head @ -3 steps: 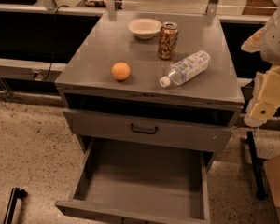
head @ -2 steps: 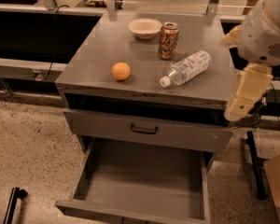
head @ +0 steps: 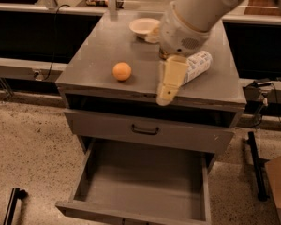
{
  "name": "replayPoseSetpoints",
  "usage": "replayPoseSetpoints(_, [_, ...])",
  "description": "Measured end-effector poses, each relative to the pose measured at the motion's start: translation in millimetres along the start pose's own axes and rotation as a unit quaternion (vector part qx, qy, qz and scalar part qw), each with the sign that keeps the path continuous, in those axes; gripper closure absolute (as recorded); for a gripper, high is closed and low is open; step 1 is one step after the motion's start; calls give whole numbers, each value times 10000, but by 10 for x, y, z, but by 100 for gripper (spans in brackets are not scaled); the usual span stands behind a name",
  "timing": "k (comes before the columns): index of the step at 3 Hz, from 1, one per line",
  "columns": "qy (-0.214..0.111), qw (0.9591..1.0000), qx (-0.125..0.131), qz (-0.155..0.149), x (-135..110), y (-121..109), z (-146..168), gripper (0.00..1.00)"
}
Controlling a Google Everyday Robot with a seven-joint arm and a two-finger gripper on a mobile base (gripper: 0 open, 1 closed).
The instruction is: Place orange into middle drawer
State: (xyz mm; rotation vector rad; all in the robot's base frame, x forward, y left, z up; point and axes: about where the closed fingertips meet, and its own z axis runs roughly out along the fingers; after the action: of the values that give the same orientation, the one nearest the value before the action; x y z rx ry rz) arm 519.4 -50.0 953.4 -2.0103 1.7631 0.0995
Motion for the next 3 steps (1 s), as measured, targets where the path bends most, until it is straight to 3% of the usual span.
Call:
replayPoseSetpoints(1, [-544, 9979, -302, -194, -415, -292, 551, 0])
replayPoseSetpoints(3, [-1065, 9935, -264, 316, -518, -903, 1102, 0])
